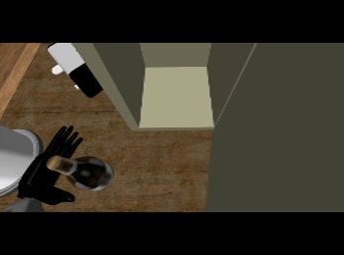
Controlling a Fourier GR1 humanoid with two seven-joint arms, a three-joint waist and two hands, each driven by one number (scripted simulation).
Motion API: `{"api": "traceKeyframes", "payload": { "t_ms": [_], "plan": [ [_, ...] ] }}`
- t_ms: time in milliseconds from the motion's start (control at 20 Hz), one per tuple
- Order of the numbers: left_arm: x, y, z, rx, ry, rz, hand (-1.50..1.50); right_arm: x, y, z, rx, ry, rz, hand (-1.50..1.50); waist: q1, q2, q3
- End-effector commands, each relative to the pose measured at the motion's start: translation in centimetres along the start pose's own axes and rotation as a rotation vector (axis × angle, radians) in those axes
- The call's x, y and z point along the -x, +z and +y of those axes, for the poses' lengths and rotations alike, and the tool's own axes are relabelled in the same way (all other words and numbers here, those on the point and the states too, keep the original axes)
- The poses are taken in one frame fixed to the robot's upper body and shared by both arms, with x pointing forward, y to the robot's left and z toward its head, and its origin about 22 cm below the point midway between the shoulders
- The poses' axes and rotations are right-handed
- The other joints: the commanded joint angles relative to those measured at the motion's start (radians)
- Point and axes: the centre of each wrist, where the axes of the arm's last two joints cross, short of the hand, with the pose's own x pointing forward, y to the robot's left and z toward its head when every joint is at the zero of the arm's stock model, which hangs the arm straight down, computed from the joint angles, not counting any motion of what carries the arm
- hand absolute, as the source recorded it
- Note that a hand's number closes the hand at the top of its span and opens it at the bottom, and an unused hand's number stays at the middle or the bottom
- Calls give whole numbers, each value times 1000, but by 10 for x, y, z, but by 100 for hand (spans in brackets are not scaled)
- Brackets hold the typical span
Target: Pick up the wine, place it into the cabinet and close the cabinet
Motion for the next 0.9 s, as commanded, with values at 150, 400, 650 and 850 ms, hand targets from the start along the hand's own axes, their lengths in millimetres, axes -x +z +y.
{"api": "traceKeyframes", "payload": {
  "t_ms": [150,400,650,850],
  "plan": [
    [29,10,3,40,65,39,-150,-12,-6,18,-10,-55,-54,-150,8,-1,0],
    [53,11,-2,8,123,11,-150,-23,11,-4,-27,-59,-38,-150,-3,2,-1],
    [52,-10,-6,-16,165,3,-150,-16,9,1,-22,-57,-48,-150,0,0,0],
    [58,-18,-12,6,196,-9,-150,-10,8,-2,-31,-61,-39,-150,-14,4,-2]
  ]
}}
